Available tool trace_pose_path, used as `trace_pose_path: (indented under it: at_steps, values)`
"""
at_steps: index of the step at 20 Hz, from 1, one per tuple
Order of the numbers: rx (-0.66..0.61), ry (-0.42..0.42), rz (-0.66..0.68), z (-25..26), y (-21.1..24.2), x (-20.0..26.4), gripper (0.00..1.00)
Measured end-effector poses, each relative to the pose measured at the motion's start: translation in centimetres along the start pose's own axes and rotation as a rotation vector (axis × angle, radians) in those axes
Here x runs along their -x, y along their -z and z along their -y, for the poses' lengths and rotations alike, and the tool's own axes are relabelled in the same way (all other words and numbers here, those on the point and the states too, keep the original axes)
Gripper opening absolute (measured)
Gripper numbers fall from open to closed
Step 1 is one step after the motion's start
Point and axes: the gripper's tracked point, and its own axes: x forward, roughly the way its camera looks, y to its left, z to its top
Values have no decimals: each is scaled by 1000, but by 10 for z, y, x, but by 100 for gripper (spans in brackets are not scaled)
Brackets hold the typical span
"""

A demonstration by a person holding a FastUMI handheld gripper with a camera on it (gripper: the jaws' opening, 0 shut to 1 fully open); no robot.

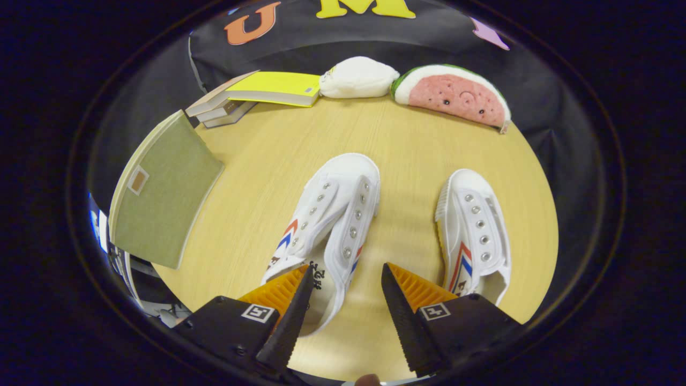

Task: Open the storage box then place both shoes into the box .Put the left shoe in first, then the right shoe, with the right side of both shoes facing outward in a uniform manner.

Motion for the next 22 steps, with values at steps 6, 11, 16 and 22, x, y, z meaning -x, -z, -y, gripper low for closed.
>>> trace_pose_path:
  at_steps: [6, 11, 16, 22]
  values:
    - [-76, -142, -47, -8, -1, -10, 33]
    - [-96, -172, -32, -8, -2, -8, 6]
    - [-209, -309, -7, -35, 3, -3, 5]
    - [-316, -414, 54, -68, -1, 22, 5]
